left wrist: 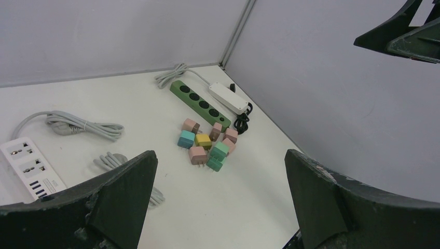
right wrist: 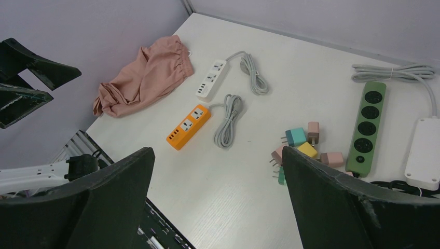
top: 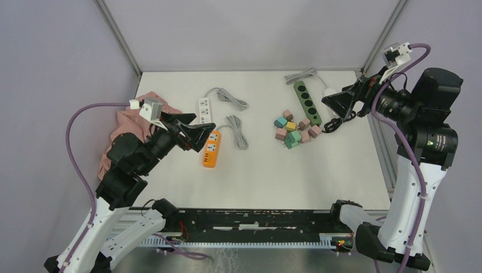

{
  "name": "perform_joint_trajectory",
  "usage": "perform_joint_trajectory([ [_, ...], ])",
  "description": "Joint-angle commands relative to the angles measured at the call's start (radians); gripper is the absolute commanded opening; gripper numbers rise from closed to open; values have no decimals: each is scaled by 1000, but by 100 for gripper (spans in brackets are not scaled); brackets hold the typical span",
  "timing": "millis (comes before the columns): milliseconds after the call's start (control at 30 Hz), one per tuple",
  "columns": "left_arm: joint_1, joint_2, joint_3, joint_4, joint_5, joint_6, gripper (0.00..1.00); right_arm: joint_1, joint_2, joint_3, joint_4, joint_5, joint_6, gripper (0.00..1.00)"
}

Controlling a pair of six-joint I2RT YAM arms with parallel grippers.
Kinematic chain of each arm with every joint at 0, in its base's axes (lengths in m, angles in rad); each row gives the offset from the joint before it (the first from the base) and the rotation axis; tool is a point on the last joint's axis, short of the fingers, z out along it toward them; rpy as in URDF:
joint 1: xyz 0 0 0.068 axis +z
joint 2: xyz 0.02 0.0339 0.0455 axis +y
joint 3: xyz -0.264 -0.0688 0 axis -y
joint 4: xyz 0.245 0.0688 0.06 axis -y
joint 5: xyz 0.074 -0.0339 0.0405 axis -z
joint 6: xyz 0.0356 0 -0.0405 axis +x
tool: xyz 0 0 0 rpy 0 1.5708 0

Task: Pull the plug off the socket
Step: Reset both arms

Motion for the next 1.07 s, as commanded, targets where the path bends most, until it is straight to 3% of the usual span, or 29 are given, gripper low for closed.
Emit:
perform_joint_trajectory([
  [0, 1, 3, 2, 8, -3, 43, 99, -5, -15, -4, 32, 8, -4, 99],
  [1033, 2, 4, 9, -2, 4, 45, 99, -5, -20, -15, 36, 28, 3, 99],
])
